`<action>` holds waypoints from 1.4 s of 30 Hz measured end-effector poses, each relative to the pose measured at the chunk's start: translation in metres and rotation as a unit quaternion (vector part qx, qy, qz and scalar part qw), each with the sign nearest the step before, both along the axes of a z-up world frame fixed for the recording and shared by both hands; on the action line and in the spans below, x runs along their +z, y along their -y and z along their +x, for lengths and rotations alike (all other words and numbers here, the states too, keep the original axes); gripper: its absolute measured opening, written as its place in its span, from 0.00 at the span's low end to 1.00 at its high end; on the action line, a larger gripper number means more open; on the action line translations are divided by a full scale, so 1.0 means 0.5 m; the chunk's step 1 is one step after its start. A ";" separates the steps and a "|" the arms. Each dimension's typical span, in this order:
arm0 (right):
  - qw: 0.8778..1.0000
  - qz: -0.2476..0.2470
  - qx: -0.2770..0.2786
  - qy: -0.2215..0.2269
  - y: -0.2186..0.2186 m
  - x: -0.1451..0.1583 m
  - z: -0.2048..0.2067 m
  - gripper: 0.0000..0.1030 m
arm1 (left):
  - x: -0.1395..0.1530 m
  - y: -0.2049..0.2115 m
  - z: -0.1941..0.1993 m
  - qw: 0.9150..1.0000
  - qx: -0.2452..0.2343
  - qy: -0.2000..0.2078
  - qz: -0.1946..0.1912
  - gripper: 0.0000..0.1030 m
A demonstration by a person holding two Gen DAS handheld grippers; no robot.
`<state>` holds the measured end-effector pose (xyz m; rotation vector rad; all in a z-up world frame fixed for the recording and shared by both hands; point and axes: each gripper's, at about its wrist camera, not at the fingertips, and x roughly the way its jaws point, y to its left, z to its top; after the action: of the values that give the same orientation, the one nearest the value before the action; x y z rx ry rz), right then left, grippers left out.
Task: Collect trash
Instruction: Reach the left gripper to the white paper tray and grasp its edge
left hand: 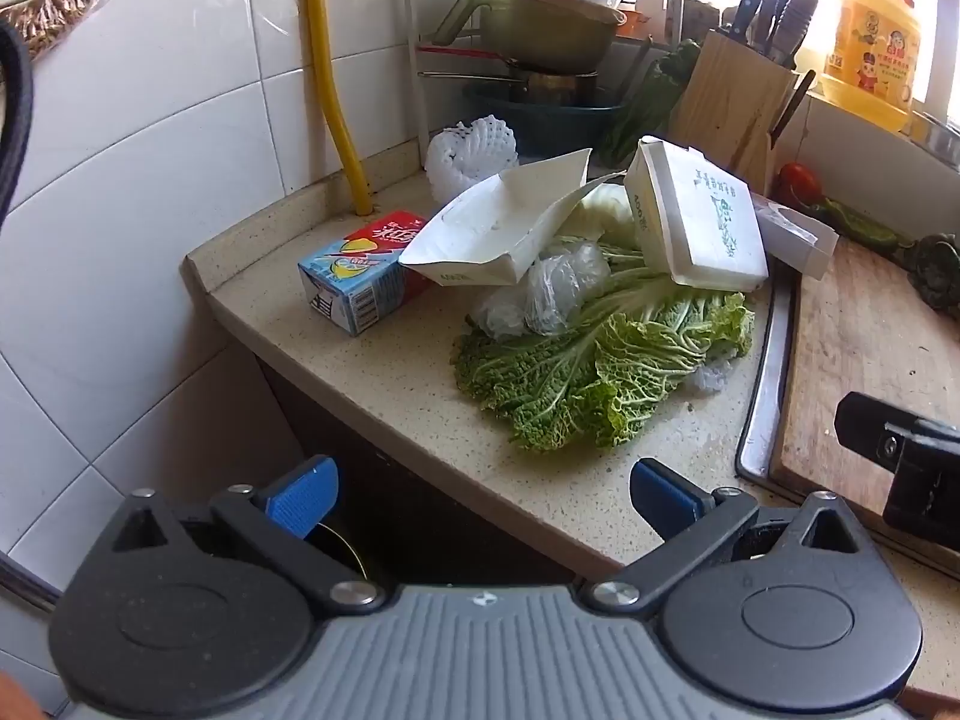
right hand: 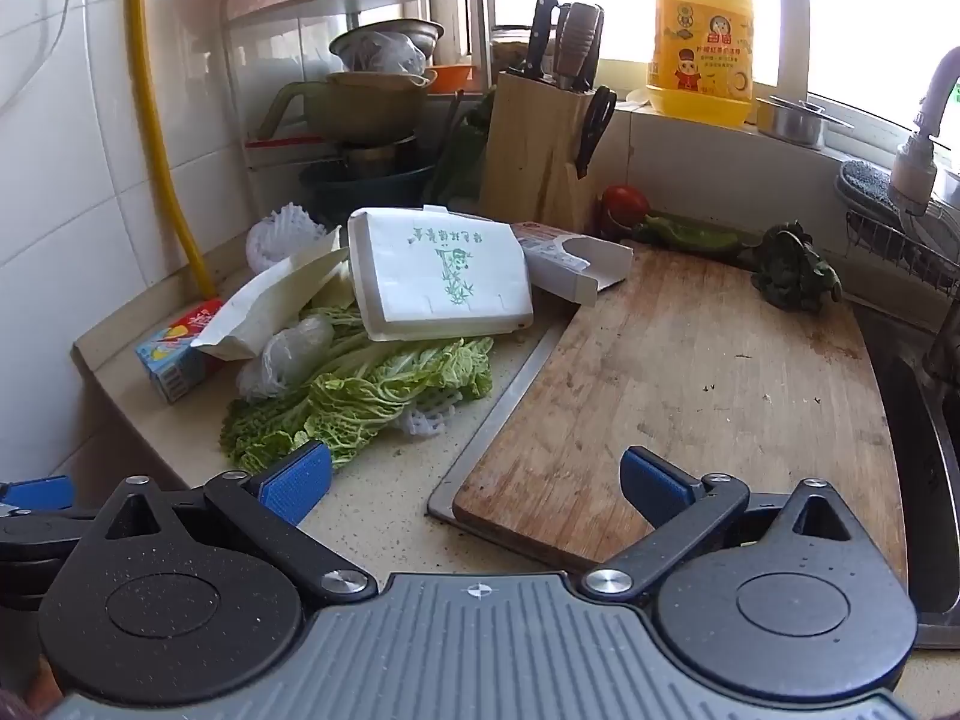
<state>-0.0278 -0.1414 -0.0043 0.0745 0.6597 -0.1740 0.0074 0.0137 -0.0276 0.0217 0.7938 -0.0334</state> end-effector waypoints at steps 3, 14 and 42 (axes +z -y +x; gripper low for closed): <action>1.000 0.005 0.005 -0.003 0.011 -0.002 0.020 1.00 | 0.002 0.007 0.015 1.000 0.004 0.000 0.008 1.00; 1.000 0.004 0.028 -0.001 0.060 0.005 0.128 1.00 | 0.002 0.030 0.101 0.999 0.020 0.017 0.021 1.00; 0.994 0.084 0.062 -0.042 0.162 -0.047 0.286 1.00 | -0.025 0.087 0.312 0.985 -0.086 0.063 0.136 0.41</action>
<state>0.1151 -0.2226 -0.0278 0.1876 0.7592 -0.0015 0.1635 -0.0297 -0.0400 0.3487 0.6628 -0.0861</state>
